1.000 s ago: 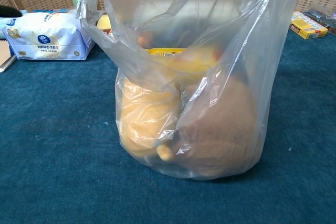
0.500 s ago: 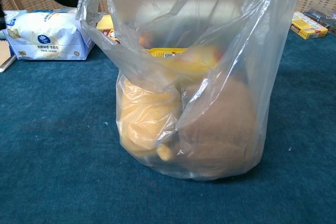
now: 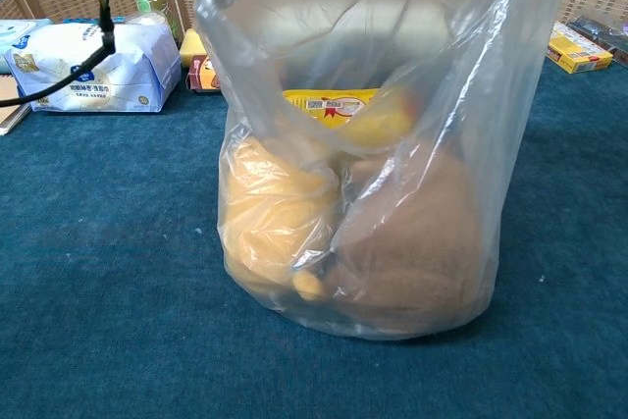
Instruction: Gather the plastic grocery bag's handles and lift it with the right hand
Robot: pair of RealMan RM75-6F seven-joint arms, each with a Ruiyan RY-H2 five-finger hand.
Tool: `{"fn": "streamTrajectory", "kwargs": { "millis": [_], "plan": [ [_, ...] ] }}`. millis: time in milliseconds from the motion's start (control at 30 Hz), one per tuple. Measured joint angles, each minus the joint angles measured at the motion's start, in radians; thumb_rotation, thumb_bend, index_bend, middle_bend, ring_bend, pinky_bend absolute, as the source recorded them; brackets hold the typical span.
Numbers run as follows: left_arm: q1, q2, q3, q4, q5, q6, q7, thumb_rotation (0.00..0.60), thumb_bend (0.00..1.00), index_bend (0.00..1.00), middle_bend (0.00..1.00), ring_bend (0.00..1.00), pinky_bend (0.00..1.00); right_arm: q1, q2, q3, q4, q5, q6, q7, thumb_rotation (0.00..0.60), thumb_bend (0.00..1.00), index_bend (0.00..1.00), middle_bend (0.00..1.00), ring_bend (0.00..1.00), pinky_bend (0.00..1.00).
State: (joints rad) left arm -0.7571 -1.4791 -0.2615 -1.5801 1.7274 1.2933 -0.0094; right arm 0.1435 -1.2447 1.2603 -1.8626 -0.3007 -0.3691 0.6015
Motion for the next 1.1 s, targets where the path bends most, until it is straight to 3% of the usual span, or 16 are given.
{"fn": "streamTrajectory", "kwargs": {
  "millis": [500, 633, 767, 900, 1100],
  "plan": [
    [-0.029, -0.055, -0.076, 0.030, -0.026, 0.137, -0.068, 0.600, 0.23, 0.57, 0.59, 0.54, 0.48, -0.012, -0.004, 0.004, 0.009, -0.008, -0.018, -0.029, 0.212, 0.16, 0.40, 0.44, 0.42, 0.32],
    [-0.044, -0.053, -0.093, 0.015, -0.033, 0.139, -0.047, 0.600, 0.22, 0.57, 0.47, 0.38, 0.48, -0.010, -0.006, 0.006, 0.010, -0.013, -0.027, -0.043, 0.207, 0.15, 0.37, 0.39, 0.36, 0.26],
    [-0.057, -0.048, -0.111, -0.001, -0.036, 0.141, -0.019, 0.600, 0.21, 0.48, 0.32, 0.21, 0.40, -0.013, -0.007, 0.010, 0.004, -0.026, -0.024, -0.066, 0.203, 0.13, 0.34, 0.34, 0.29, 0.16],
    [-0.072, -0.042, -0.129, -0.021, -0.050, 0.134, 0.014, 0.600, 0.19, 0.41, 0.26, 0.14, 0.34, -0.016, -0.010, 0.013, 0.005, -0.035, -0.040, -0.090, 0.206, 0.12, 0.33, 0.32, 0.24, 0.12],
    [-0.099, -0.037, -0.154, -0.038, -0.085, 0.109, 0.050, 0.600, 0.18, 0.38, 0.24, 0.11, 0.30, -0.016, -0.015, 0.012, 0.021, -0.043, -0.099, -0.125, 0.152, 0.10, 0.31, 0.29, 0.21, 0.08]
  ]
}}
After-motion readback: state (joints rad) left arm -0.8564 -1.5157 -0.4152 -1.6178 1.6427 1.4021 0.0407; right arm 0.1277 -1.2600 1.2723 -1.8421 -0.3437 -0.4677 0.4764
